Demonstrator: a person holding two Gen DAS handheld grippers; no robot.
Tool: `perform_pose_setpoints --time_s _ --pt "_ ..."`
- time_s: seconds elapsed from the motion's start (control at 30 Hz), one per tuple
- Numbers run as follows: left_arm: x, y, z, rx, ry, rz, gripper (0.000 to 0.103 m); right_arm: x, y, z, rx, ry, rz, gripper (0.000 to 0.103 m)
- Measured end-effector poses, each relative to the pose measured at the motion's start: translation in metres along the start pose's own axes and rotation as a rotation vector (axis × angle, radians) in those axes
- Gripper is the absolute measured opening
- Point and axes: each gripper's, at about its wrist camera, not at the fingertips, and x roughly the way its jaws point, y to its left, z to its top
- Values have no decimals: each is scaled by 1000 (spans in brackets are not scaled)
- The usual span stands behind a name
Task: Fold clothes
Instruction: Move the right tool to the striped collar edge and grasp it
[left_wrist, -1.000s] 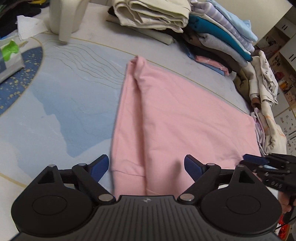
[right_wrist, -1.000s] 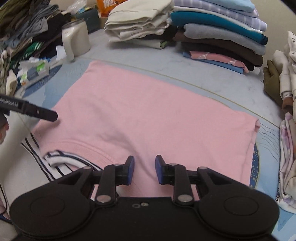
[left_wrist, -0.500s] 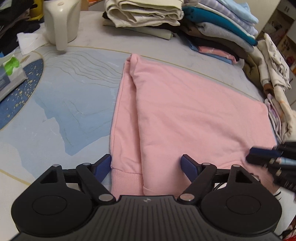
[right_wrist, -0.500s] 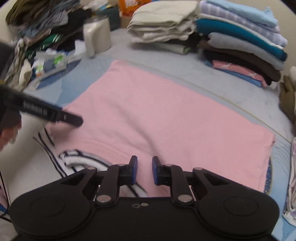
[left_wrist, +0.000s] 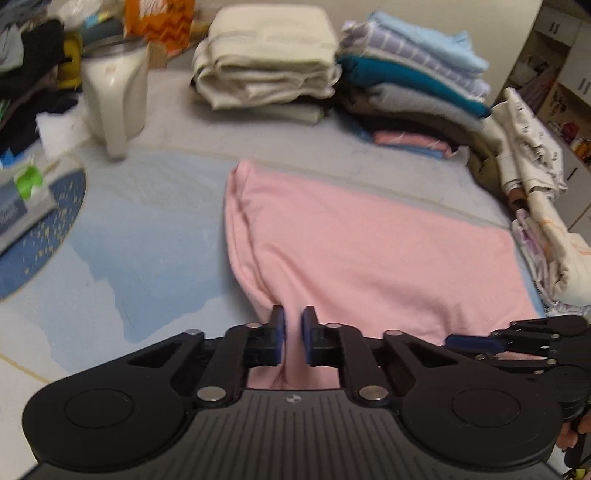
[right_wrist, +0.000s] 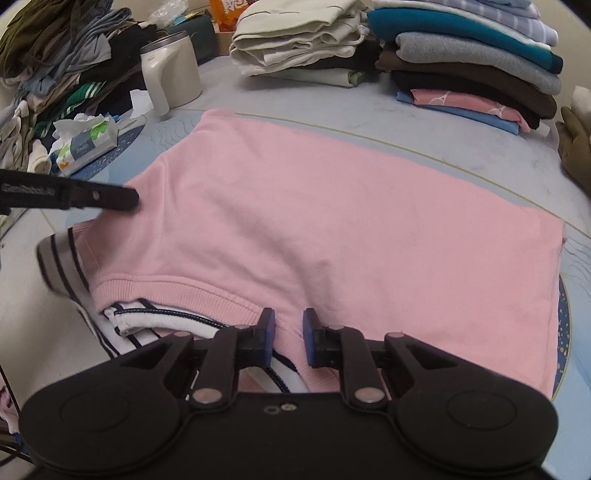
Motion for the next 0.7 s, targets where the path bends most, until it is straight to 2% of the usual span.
perform_pose_setpoints --time_s 0.07,0.2,0.33,0.43,0.5,0.57,0.63,0.67,0.7 --pt "-8 -16 4 50 -39 -23 3 -2 0 -1 11 -6 1 103" --pt "-13 -44 10 163 -68 -34 3 -10 -4 -3 41 -23 21 103" --pt "-12 -22 11 105 -16 -21 3 -20 -8 0 34 -40 39 103" --pt "-5 10 6 51 60 12 4 -27 -10 4 35 -54 40 103" --pt "-4 30 1 11 91 22 5 -31 -7 7 28 -64 87 103" --pt "-4 47 -7 -25 121 28 11 -33 6 11 -8 -65 144 103" --pt "-5 61 -13 -64 148 30 32 -34 25 16 -61 -56 197 103" --pt "-5 67 -16 -86 157 28 40 -34 35 19 -88 -51 224 103" --pt "-5 72 -19 -108 160 24 60 -32 46 20 -110 -48 239 103"
